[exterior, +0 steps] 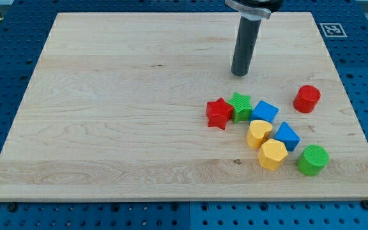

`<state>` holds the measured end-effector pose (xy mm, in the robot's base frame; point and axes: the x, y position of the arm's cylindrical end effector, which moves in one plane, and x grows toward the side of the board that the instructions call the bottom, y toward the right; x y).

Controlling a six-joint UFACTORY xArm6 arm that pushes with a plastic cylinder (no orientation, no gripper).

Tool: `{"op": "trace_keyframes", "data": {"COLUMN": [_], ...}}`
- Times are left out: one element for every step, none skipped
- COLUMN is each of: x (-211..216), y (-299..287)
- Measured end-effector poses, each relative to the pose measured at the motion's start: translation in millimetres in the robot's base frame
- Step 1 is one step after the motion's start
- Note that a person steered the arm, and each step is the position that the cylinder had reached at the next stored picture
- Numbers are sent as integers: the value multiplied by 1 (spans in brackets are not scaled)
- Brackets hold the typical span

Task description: Move the red circle to the right center

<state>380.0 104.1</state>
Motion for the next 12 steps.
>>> {"op": "trace_keyframes", "data": {"x": [5, 18, 38, 57, 64, 71, 71, 67, 61, 61, 66, 86], "y": [-7, -8, -10, -10, -9, -8, -8, 5, 18, 49, 80, 98]}}
